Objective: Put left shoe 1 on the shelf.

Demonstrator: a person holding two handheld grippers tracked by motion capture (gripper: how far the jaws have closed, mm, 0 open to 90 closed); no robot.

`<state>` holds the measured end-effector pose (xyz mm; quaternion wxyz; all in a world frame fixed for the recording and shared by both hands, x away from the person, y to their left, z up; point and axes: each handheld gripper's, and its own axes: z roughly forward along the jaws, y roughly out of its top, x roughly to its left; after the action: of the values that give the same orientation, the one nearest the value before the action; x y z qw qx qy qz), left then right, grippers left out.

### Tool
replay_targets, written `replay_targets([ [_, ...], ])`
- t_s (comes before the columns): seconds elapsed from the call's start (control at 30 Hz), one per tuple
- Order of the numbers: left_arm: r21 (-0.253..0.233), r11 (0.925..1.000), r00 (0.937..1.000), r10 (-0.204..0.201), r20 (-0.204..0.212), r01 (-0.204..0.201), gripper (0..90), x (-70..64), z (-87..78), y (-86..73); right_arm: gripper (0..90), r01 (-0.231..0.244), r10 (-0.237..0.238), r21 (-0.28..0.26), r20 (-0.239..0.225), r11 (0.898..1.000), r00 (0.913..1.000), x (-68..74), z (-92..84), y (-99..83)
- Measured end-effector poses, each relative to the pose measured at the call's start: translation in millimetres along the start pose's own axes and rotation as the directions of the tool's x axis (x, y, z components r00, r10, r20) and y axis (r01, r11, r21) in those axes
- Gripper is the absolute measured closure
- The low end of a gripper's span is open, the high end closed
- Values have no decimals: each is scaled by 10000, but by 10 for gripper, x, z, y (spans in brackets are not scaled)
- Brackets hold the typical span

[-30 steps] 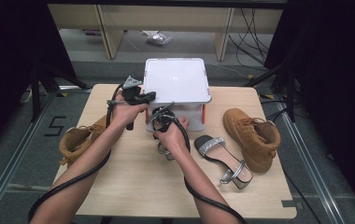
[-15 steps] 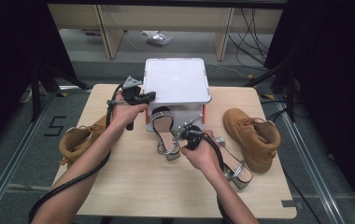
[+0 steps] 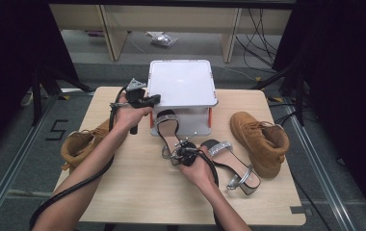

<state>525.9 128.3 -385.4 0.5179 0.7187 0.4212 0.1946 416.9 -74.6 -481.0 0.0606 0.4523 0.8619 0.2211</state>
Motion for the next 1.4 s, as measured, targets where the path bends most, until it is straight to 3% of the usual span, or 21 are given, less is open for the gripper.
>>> replay_targets([
  [0.03, -9, 10000, 10000, -16, 0, 16, 895, -1, 1, -1, 900, -20, 17, -148, -143, 9999, 9999, 14, 17, 5],
  [0.07, -20, 10000, 10000, -10, -6, 10, 895, -2, 2, -2, 900, -336, 333, -102, -271, 9994, 9991, 32, 12, 6],
  [0.17, -14, 10000, 10000, -20, -19, 20, 895, -2, 0, -2, 900, -295, 278, -469, -368, 9985, 9989, 49, 22, 18],
  [0.2, -10, 10000, 10000, -33, -19, 33, 895, -1, -2, -2, 900, -532, 518, -377, -380, 9979, 9979, 71, 16, 31],
  [0.3, 8, 10000, 10000, -43, -4, 43, 895, 5, -5, 0, 900, -145, 134, -859, -138, 9962, 9998, 64, 45, 53],
  [0.33, 7, 10000, 10000, -45, 1, 45, 895, 4, -4, 0, 900, -368, 349, -1000, -208, 9943, 9992, 83, 33, 73],
  [0.37, 14, 10000, 10000, -11, -1, 11, 895, 3, -3, 0, 900, -274, 249, -1119, -233, 9933, 9994, 64, 27, 91],
  [0.4, 8, 10000, 10000, -15, 10, 15, 895, -1, 1, 1, 900, -681, 666, -1136, -170, 9912, 9976, 90, -28, 133],
  [0.43, 8, 10000, 10000, -15, 10, 15, 895, -1, 1, 1, 900, -463, 451, -1325, -114, 9901, 9989, 73, -29, 156],
  [0.57, 6, 10000, 10000, 2, -8, -2, 895, -2, 0, 0, 900, -567, 573, -1479, 0, 9874, 9984, 76, -51, 218],
  [0.73, -7, 10000, 10000, 47, -24, -47, 895, -8, 3, 0, 900, -545, 680, -1931, 637, 9797, 9957, 32, -67, 309],
  [0.87, -32, 10000, 10000, 29, -29, -29, 896, -8, 3, -2, 900, -691, 876, -2096, 803, 9753, 9929, 0, -41, 360],
  [1.4, 6, 9999, 9999, 167, -46, -167, 896, -12, 4, 2, 900, -423, 935, -2874, 1666, 9569, 9816, -92, 75, 731],
])
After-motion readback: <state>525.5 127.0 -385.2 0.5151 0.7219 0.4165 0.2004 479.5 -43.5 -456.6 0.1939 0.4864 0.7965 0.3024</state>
